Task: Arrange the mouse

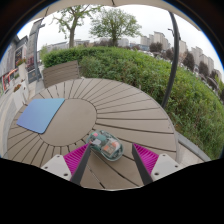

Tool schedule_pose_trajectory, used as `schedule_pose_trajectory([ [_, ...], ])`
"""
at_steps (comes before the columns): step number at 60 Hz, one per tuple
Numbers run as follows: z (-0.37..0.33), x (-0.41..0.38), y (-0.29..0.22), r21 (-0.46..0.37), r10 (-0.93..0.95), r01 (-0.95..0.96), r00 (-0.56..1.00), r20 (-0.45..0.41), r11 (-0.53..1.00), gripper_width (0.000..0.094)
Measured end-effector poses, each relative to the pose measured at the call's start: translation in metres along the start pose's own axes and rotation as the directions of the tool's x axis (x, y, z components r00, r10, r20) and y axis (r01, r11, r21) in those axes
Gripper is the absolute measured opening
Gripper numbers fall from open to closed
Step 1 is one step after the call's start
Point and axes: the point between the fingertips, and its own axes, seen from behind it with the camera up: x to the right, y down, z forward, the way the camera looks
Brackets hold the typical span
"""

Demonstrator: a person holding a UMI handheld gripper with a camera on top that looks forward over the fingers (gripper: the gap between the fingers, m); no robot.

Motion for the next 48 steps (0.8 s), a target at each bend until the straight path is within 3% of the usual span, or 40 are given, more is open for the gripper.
schedule_pose_trajectory([
  [31,0.04,0.014,-0.023,-0.022,0.029,-0.03,1.0,-0.005,0.999,0.0829],
  [37,0.041,0.012,-0.023,-0.021,0.034,-0.034,0.999,-0.005,0.999,0.0734],
  [39,0.042,0.012,-0.023,-0.027,0.031,-0.032,0.999,-0.006,0.999,0.0613],
  [40,0.043,0.012,-0.024,-0.029,0.027,-0.027,1.0,-0.006,0.999,0.0466],
  [44,0.041,0.028,-0.025,-0.044,0.012,-0.015,0.997,-0.077,0.999,0.0416],
  [48,0.042,0.025,-0.024,-0.061,0.035,-0.038,0.998,-0.058,0.997,0.041],
])
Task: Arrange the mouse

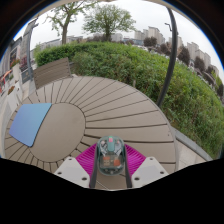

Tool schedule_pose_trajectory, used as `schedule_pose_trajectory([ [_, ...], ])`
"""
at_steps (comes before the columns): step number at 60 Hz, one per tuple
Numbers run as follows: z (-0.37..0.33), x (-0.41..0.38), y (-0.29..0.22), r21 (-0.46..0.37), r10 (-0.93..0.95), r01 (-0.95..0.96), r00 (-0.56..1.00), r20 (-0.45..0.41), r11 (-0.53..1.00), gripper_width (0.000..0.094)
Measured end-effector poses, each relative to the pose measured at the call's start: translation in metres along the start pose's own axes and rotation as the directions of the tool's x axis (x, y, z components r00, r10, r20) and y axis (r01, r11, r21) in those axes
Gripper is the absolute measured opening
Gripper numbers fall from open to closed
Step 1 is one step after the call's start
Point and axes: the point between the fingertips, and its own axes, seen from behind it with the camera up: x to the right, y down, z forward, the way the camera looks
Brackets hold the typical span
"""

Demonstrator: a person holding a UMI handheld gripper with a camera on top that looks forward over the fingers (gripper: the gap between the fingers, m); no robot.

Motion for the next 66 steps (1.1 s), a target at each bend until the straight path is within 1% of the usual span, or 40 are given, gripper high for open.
schedule_pose_trajectory([
  [5,-0.011,-0.002,-0.01,-0.018,0.03,-0.03,0.999,-0.014,0.999,0.0411],
  [12,-0.04,-0.031,-0.065,0.053,0.029,-0.03,0.999,0.017,0.998,0.0411],
  [15,-0.048,-0.06,-0.092,0.086,0.048,-0.052,0.997,0.055,0.995,0.0409],
  [20,-0.057,-0.12,-0.125,0.098,0.079,-0.091,0.99,0.117,0.991,0.0409],
  [27,-0.052,-0.214,-0.151,0.127,0.073,-0.095,0.983,0.168,0.987,0.0408],
  [30,-0.047,-0.253,-0.151,0.134,0.064,-0.09,0.98,0.188,0.987,0.041],
  [34,-0.033,-0.299,-0.14,0.121,0.048,-0.072,0.981,0.185,0.99,0.0409],
  [40,0.001,-0.35,-0.109,0.073,0.018,-0.029,0.988,0.151,0.997,0.0408],
  [46,0.024,-0.384,-0.076,0.028,-0.004,0.0,0.99,0.138,1.0,0.0418],
  [48,0.029,-0.385,-0.064,0.011,-0.014,0.013,0.992,0.125,1.0,0.0447],
  [49,0.031,-0.386,-0.062,0.014,-0.021,0.019,0.994,0.112,1.0,0.0464],
  [50,0.031,-0.385,-0.067,0.037,-0.03,0.026,0.995,0.099,0.999,0.0473],
  [53,0.024,-0.385,-0.063,0.015,-0.043,0.042,0.996,0.083,0.999,0.0523],
  [55,0.02,-0.387,-0.061,-0.007,-0.038,0.039,0.996,0.082,0.999,0.0624],
  [56,0.017,-0.388,-0.061,-0.014,-0.033,0.035,0.996,0.084,0.999,0.0694],
  [58,0.006,-0.391,-0.063,-0.024,-0.021,0.023,0.995,0.095,0.999,0.0869],
  [60,-0.01,-0.39,-0.066,-0.038,-0.011,0.015,0.995,0.097,0.999,0.0826],
  [61,-0.018,-0.388,-0.067,-0.043,-0.005,0.009,0.995,0.096,0.999,0.0821],
  [64,-0.047,-0.386,-0.072,-0.054,0.002,0.004,0.994,0.106,0.999,0.0851],
  [66,-0.068,-0.384,-0.073,-0.065,-0.008,0.016,0.994,0.109,0.998,0.0854],
])
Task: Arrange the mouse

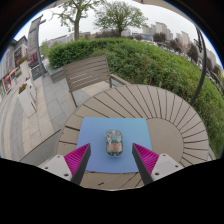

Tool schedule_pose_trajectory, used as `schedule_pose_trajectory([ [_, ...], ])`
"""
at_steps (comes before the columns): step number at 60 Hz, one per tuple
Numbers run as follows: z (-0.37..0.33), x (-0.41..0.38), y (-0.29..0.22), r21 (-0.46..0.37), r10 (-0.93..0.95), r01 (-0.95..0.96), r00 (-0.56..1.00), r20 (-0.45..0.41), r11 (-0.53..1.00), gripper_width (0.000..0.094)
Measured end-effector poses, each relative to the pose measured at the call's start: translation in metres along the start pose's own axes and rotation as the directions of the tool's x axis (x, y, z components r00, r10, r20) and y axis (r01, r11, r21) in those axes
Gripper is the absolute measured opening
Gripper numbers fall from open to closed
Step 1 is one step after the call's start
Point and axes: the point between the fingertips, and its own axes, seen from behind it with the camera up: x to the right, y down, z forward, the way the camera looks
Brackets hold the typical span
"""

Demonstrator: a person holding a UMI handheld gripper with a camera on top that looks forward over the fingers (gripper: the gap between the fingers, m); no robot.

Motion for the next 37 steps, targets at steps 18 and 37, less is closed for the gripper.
schedule_pose_trajectory([
  [18,-0.154,0.026,0.035,-0.04,-0.04,0.038,0.998,-0.052,0.998,0.0851],
  [37,-0.189,0.071,0.061,-0.017,0.019,-0.022,0.987,-0.157,1.0,0.0855],
])
